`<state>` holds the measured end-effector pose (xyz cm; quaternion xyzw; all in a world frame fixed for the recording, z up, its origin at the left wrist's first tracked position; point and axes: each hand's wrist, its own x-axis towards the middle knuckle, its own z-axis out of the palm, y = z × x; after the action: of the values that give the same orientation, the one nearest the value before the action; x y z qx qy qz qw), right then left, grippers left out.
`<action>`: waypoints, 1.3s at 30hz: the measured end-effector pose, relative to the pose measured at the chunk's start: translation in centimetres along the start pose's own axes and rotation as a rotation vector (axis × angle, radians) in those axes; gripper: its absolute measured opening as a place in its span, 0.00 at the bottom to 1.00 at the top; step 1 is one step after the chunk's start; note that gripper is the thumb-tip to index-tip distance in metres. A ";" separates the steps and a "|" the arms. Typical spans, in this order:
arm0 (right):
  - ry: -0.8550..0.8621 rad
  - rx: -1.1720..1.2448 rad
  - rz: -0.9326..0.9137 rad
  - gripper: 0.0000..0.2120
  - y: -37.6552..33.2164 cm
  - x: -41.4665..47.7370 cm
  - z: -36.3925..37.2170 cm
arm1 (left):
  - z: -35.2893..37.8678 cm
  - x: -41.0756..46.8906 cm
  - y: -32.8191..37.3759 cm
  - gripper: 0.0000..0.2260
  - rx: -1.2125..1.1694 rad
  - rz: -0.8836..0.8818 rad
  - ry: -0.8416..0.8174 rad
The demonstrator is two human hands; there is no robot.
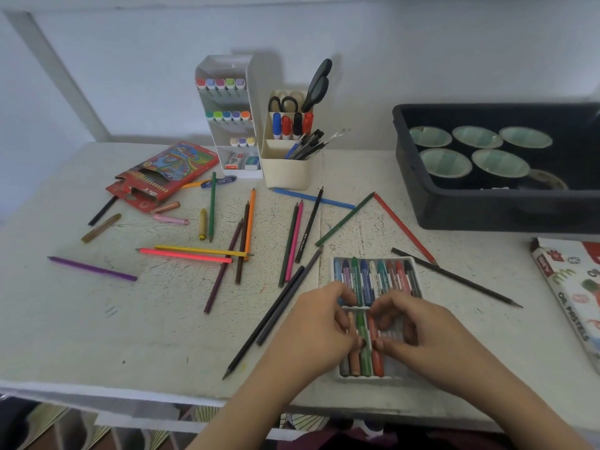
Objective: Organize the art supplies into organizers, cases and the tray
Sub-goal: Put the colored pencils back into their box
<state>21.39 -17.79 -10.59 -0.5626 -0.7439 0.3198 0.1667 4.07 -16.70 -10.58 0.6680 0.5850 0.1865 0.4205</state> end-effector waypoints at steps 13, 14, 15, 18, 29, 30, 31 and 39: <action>-0.054 -0.095 -0.133 0.10 -2.1 2.6 -0.9 | -3.0 -1.7 -2.6 0.12 -0.185 0.026 0.286; -0.082 -0.124 -0.153 0.09 -2.8 3.6 -0.9 | -3.8 -1.8 -3.1 0.11 -0.183 0.013 0.335; -0.113 -0.160 -0.181 0.08 -3.8 4.9 -0.6 | -4.8 -1.9 -3.7 0.10 -0.180 -0.006 0.393; -0.183 -0.214 -0.287 0.08 -7.0 9.4 0.8 | -8.1 -1.9 -6.0 0.08 -0.126 -0.086 0.589; 0.014 -0.365 -0.369 0.12 -15.1 22.8 10.8 | -20.8 1.9 -16.7 0.21 0.282 -0.424 0.866; 0.033 -0.396 -0.358 0.13 -15.1 23.0 11.1 | -21.4 2.2 -17.3 0.22 0.319 -0.454 0.825; 0.044 -0.416 -0.344 0.13 -15.1 23.2 11.3 | -22.0 2.6 -17.8 0.23 0.366 -0.479 0.773; -0.075 -0.380 -0.255 0.07 -14.9 23.9 9.6 | -23.9 3.2 -18.2 0.13 0.635 -0.592 0.776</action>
<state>-2.75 -0.43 -10.53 -0.4731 -0.8615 0.1711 0.0688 -24.24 -6.15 -11.75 0.4523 0.8853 0.1076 -0.0113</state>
